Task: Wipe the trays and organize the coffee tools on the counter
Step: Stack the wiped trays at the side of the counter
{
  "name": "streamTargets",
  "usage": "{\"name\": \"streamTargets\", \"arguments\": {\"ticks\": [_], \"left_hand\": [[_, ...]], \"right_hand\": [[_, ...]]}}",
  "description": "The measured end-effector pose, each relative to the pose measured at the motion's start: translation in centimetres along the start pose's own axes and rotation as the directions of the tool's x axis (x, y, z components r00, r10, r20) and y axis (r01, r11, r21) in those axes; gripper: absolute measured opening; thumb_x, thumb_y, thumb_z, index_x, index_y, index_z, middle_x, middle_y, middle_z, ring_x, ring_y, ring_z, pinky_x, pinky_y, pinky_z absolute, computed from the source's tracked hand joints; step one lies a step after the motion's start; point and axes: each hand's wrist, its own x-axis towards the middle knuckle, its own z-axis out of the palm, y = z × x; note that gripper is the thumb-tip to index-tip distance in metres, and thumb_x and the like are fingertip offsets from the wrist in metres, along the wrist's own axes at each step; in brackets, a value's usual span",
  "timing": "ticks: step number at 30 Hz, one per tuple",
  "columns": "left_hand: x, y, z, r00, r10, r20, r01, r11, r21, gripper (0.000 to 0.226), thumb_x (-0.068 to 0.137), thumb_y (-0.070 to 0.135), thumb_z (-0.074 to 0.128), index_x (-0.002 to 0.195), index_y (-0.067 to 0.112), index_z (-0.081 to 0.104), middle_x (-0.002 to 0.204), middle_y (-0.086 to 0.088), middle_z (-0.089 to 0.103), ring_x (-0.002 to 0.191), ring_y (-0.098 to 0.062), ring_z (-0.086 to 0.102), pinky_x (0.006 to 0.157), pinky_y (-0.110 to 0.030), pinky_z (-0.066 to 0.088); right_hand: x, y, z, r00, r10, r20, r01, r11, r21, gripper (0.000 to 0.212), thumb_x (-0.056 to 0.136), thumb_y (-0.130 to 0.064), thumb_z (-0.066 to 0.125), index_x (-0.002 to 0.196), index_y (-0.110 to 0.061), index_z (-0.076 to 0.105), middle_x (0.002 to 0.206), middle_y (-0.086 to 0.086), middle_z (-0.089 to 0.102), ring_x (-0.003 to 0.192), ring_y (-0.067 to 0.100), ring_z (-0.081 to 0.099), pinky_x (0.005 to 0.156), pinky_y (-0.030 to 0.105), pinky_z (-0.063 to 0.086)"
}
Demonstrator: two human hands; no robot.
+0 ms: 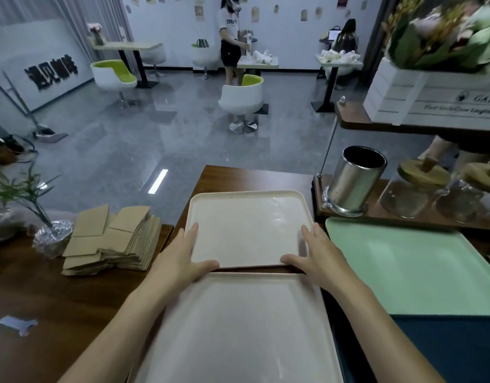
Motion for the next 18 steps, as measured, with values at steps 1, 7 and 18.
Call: {"name": "streamTargets", "arguments": {"ticks": [1, 7, 18], "left_hand": [[0.0, -0.1, 0.1, 1.0, 0.004, -0.001, -0.004, 1.0, -0.006, 0.115, 0.073, 0.072, 0.071, 0.162, 0.034, 0.009, 0.168, -0.001, 0.02, 0.155, -0.019, 0.02, 0.118, -0.046, 0.032], [-0.1, 0.1, -0.1, 0.999, 0.048, 0.007, -0.048, 0.997, -0.054, 0.115, 0.071, 0.064, 0.079, 0.162, 0.035, 0.014, 0.163, 0.009, 0.025, 0.148, -0.016, 0.03, 0.108, -0.033, 0.033], [2.7, 0.0, -1.1, 0.99, 0.142, 0.004, -0.14, 0.976, -0.167, 0.098, 0.074, 0.043, 0.087, 0.154, 0.039, 0.031, 0.152, 0.017, 0.028, 0.138, -0.014, 0.037, 0.102, -0.028, 0.032]], "right_hand": [[0.2, 0.1, -0.1, 1.0, 0.004, 0.011, -0.005, 1.0, 0.003, 0.098, 0.081, -0.062, 0.071, 0.156, -0.017, 0.025, 0.168, 0.006, 0.007, 0.153, 0.022, 0.015, 0.112, 0.037, 0.029], [0.5, 0.2, 0.0, 0.999, -0.016, 0.033, 0.015, 0.999, 0.038, 0.113, 0.075, -0.064, 0.075, 0.16, -0.02, 0.016, 0.169, 0.001, -0.003, 0.153, 0.022, 0.017, 0.113, 0.037, 0.03], [1.3, -0.9, 0.7, 0.995, -0.056, -0.077, 0.062, 0.995, 0.079, 0.102, 0.078, -0.059, 0.075, 0.158, -0.023, 0.025, 0.167, 0.002, 0.015, 0.152, 0.02, 0.011, 0.115, 0.033, 0.023]]}}
